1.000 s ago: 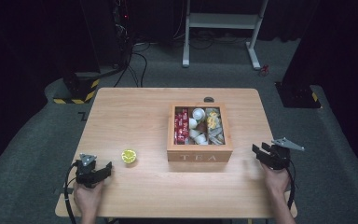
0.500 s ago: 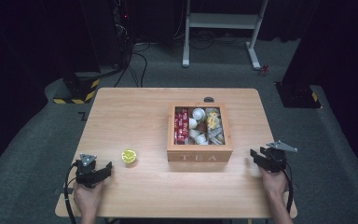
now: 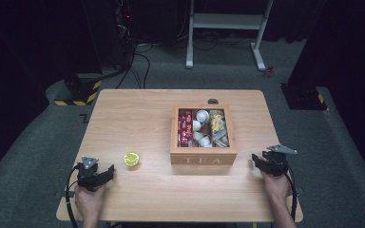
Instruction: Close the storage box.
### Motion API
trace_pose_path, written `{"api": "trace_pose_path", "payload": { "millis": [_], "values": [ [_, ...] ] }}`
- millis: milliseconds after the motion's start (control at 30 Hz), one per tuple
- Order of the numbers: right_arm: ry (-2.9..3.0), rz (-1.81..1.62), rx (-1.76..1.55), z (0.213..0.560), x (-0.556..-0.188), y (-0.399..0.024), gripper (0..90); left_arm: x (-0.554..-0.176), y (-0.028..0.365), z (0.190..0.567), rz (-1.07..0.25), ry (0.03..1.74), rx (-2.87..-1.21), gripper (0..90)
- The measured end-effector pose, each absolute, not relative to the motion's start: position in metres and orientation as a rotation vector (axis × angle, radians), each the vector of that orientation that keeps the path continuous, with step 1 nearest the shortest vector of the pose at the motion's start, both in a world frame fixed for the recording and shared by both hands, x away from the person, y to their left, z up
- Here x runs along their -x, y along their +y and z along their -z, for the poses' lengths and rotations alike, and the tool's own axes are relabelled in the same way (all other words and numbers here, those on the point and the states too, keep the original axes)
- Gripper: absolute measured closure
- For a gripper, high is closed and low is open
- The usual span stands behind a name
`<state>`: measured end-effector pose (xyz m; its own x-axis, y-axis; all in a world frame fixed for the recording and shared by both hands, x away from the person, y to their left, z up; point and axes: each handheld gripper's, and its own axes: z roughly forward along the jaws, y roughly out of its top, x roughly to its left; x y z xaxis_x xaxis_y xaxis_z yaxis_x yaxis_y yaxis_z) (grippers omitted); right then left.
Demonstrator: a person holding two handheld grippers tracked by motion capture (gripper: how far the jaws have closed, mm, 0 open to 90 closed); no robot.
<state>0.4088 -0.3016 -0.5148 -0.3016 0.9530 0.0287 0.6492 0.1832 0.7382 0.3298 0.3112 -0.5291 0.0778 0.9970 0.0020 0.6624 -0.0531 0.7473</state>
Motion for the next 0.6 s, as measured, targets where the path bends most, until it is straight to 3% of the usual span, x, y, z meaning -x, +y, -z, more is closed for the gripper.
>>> {"api": "trace_pose_path", "payload": {
  "millis": [433, 600],
  "values": [
    [2.034, -0.883, -1.465, 0.5219, -0.4100, -0.2937, 46.2, -0.3297, 0.3114, 0.5290, -0.739, 1.643, -1.783, 26.1],
    [2.041, -0.878, -1.460, 0.5220, -0.4096, -0.2926, 40.8, -0.3297, 0.3114, 0.5290, -0.737, 1.638, -1.786, 25.7]
  ]
}}
